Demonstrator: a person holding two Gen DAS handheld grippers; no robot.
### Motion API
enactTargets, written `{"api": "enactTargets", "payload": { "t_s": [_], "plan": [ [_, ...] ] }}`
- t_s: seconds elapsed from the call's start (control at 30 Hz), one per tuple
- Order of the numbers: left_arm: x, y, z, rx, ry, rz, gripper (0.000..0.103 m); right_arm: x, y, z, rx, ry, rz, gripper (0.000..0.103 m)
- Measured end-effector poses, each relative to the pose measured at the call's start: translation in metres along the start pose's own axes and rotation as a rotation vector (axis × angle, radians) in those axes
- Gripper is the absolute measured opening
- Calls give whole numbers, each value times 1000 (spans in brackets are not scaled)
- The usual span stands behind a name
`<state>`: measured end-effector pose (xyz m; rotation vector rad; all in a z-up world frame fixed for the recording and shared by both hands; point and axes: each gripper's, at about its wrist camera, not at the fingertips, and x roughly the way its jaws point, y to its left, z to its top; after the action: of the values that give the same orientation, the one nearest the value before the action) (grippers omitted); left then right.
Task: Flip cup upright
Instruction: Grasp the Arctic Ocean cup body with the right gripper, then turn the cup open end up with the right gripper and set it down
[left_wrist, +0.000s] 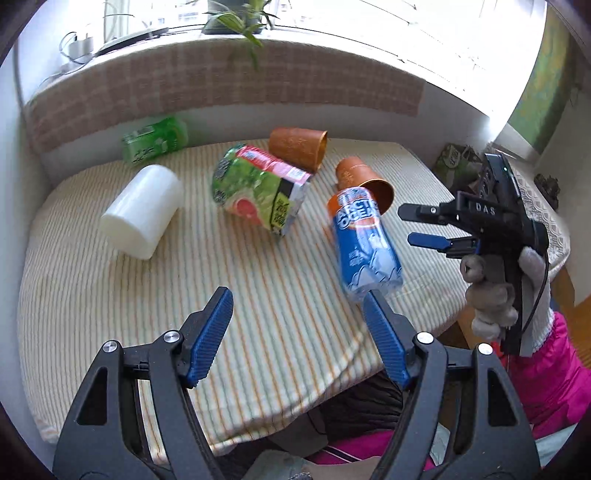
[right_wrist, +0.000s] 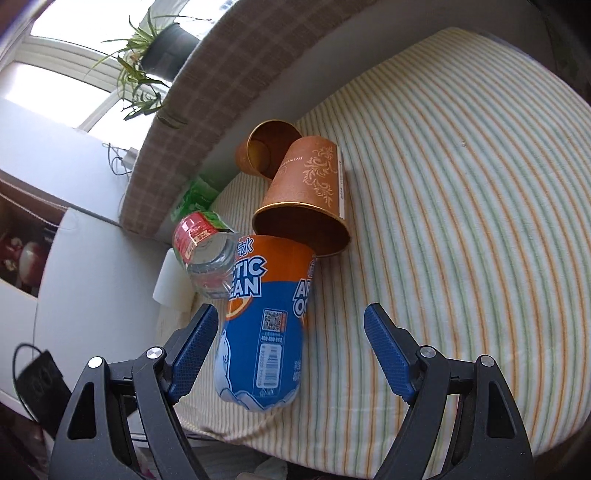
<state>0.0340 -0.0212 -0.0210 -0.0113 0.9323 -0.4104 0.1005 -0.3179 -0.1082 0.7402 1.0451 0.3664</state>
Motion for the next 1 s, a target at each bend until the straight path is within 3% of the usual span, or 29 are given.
{"api": "enactTargets", "payload": {
  "t_s": [0.2, 0.37, 0.53, 0.83, 1.0],
  "plan": [
    [-13, 22, -42, -149, -51, 54, 75, 39, 7, 13, 32, 84, -17, 81],
    [-13, 28, -50, -161, -63, 144, 75, 55, 11, 19, 23, 108, -28, 80],
    [-14, 31, -52, -161, -79, 146, 75, 61, 19, 20, 10, 143, -15, 62],
    [-13, 35, -49, -165, -93, 126, 75, 53, 34, 13, -23, 116, -23, 60],
    [-10, 34, -49, -167, -92, 114, 75, 36, 55, 6, -164, 33, -42, 60]
  ]
}}
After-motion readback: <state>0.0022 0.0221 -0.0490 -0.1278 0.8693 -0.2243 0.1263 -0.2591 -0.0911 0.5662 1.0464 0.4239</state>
